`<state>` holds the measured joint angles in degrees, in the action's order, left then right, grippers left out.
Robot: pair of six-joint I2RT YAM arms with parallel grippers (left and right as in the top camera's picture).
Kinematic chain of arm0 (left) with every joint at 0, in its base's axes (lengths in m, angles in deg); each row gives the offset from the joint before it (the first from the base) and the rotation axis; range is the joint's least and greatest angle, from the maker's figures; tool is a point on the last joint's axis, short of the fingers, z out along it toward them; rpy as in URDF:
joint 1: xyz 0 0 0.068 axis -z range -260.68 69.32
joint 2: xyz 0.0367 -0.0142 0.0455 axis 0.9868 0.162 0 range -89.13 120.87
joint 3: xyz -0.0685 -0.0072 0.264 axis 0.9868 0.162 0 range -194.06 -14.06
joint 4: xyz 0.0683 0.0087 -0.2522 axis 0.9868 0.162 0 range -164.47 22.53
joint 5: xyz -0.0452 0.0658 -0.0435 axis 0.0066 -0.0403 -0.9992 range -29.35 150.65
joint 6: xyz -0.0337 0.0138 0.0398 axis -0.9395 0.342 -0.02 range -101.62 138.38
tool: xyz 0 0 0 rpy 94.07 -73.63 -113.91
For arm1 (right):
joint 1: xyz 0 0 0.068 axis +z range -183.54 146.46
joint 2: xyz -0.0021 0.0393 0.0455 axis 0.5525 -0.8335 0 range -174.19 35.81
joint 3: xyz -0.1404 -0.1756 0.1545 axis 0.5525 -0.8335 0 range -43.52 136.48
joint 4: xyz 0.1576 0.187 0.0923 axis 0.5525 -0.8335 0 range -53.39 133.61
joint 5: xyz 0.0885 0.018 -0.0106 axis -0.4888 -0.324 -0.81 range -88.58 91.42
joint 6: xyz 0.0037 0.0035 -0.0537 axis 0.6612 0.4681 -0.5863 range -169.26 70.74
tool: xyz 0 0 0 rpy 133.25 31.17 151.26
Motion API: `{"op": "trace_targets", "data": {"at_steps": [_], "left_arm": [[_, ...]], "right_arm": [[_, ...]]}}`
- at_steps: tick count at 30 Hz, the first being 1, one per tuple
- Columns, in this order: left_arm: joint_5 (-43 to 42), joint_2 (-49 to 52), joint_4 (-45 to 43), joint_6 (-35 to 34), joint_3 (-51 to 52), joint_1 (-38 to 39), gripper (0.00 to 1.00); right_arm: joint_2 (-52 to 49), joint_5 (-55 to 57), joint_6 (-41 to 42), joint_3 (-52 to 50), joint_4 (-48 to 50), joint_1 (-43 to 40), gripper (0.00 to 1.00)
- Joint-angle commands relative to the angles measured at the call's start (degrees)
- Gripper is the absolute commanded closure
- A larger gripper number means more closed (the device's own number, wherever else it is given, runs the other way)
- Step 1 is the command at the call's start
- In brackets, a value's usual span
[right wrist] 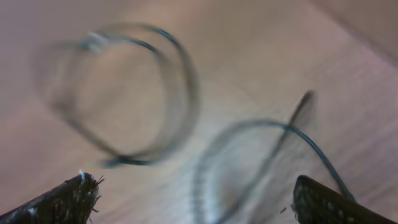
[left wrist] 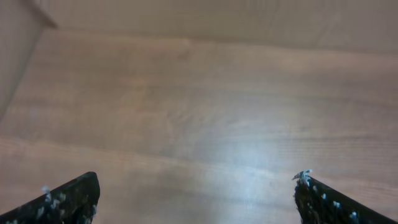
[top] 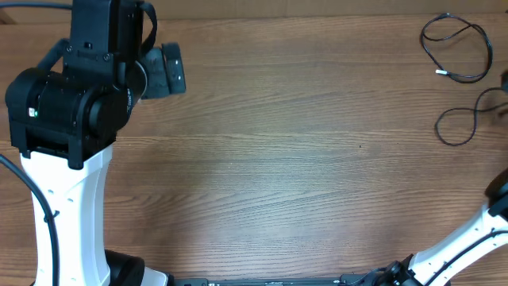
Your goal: Untangle cables
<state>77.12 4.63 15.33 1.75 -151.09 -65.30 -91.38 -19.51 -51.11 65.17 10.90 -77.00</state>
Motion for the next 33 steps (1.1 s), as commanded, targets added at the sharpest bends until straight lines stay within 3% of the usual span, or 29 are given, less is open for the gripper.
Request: {"op": "trace_targets", "data": {"at_steps": [1, 9, 12, 15, 19, 23, 27, 33], "left_arm": [[0.48, -0.68, -3.43, 3.93, -0.76, 0.02, 0.00], [5.35, -0.68, -18.49, 5.11, -0.76, 0.02, 0.00], [5.40, -0.68, -28.02, 5.09, -0.76, 0.02, 0.00], [3.80, -0.68, -38.58, 5.77, -0.76, 0.07, 0.00], [1.53, -0.68, -50.99, 12.68, -0.76, 0.09, 0.00], [1.60, -0.72, -50.49, 17.73, -0.74, 0.09, 0.00], [3.15, -4.61, -48.39, 19.19, 3.06, 0.42, 0.00], [4.42, -21.27, -52.94, 20.02, 26.10, 0.22, 0.00]], "right_arm": [[14.75, -5.11, -0.11, 0.94, -0.15, 3.69, 0.00], [29.62, -5.90, 0.92, 0.94, -0.98, 9.22, 0.00], [33.86, -19.30, 5.05, 0.94, -1.44, 9.73, 0.00], [37.48, -36.20, 6.25, 0.94, 5.07, 10.71, 0.00], [41.59, -38.95, 15.85, 0.94, 16.02, 14.12, 0.00], [44.30, -36.72, 15.54, 0.94, 17.75, 19.06, 0.00], [47.32, -34.99, 10.27, 0.22, 10.03, 25.24, 0.00], [56.59, -31.12, 2.49, -9.01, 8.07, 34.32, 0.00]]}}
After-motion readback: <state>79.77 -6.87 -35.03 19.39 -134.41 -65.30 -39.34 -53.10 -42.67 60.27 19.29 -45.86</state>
